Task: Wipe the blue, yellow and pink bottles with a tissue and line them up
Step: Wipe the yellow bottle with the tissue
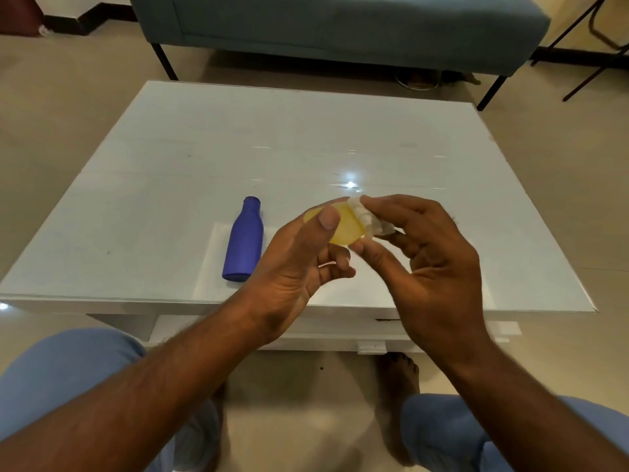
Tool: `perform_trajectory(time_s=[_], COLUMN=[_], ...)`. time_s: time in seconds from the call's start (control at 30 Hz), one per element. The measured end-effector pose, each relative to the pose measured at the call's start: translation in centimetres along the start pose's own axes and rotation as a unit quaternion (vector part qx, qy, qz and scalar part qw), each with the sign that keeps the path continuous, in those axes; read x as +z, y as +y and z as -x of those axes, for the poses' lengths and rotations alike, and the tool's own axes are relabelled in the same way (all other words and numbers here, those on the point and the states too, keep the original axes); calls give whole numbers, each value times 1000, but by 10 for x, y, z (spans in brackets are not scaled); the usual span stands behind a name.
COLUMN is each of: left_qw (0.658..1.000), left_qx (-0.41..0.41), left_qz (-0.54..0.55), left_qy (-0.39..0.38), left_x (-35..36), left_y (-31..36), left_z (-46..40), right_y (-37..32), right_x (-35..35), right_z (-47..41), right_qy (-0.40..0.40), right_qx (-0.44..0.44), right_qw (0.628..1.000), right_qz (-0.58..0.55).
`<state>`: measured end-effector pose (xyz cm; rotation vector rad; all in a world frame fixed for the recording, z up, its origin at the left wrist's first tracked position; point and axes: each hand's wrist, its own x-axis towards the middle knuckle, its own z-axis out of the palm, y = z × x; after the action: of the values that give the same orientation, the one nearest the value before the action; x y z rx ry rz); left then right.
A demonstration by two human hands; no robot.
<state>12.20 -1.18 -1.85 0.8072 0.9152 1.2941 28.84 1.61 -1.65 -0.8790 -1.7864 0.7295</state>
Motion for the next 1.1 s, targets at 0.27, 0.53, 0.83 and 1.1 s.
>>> perform_trajectory(time_s=[0.27, 0.53, 0.83, 1.1], left_qw=[988, 941, 918, 960], left_qx=[-25, -31, 35, 18], left_qz=[-141, -332, -396, -274], left_qy=[-51, -58, -20, -48], left_x=[-9, -16, -21, 1], left_y=[11, 19, 4, -4], left_z=[-10, -3, -1, 5], right_y=[4, 0, 0, -4], right_x=[-2, 0, 0, -2], right_z=[1, 1, 2, 0], right_qy=[27, -2, -39, 9], right_qx=[56, 33, 61, 122], right_qw=[997, 999, 996, 989], right_qz=[-50, -23, -45, -80])
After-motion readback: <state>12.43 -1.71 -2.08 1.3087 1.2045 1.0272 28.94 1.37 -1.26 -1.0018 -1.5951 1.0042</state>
